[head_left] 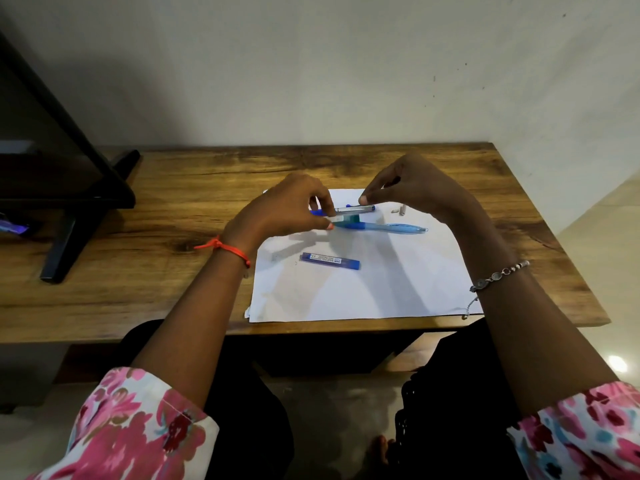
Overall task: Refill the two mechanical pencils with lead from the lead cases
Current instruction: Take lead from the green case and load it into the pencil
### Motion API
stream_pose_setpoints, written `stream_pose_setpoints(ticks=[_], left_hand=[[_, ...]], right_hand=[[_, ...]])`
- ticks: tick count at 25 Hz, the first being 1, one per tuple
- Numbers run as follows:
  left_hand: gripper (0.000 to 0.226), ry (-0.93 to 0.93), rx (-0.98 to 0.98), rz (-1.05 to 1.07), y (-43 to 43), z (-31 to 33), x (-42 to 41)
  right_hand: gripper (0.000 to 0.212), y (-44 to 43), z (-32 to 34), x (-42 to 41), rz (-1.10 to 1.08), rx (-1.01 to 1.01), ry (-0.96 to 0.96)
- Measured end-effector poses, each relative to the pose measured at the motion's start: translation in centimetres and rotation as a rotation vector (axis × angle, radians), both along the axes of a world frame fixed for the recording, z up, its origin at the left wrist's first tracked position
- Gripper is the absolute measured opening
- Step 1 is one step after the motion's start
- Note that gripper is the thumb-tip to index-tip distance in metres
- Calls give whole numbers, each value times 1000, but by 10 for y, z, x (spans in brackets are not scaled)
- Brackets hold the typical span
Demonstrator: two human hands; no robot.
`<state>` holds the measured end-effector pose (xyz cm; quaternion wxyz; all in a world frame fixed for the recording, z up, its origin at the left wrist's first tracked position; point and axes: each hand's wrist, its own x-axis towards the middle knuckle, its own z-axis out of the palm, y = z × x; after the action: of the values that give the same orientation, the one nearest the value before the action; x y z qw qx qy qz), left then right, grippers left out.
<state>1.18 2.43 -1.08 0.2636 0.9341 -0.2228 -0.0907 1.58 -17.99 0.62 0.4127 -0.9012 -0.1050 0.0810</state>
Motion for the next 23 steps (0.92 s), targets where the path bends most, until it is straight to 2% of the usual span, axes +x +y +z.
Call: stream_pose_setpoints(ticks=[3, 5, 7, 9, 13, 18, 21, 23], left_hand=[[12, -38, -272, 186, -6, 12, -4], [13, -12, -369, 249, -11, 14, -7], [12, 108, -481, 270, -12, 14, -7], [8, 302, -641, 269, -12, 15, -6], [12, 580, -849, 287, -14, 14, -8], [15, 787, -980, 257, -19, 15, -14], [15, 834, -1037, 296, -20, 17, -15], [14, 838, -1023, 317, -20, 17, -16]], right_hand=[[13, 0, 2, 0, -41, 201, 42], [14, 1, 2, 1, -32, 300, 56], [13, 0, 3, 2, -42, 377, 51], [11, -1, 3, 2, -50, 448, 43], [10, 1, 3, 2, -64, 477, 28], [8, 4, 5, 0, -58, 474, -9], [11, 2, 4, 2, -83, 491, -32], [16, -2, 4, 4, -147, 571, -45]])
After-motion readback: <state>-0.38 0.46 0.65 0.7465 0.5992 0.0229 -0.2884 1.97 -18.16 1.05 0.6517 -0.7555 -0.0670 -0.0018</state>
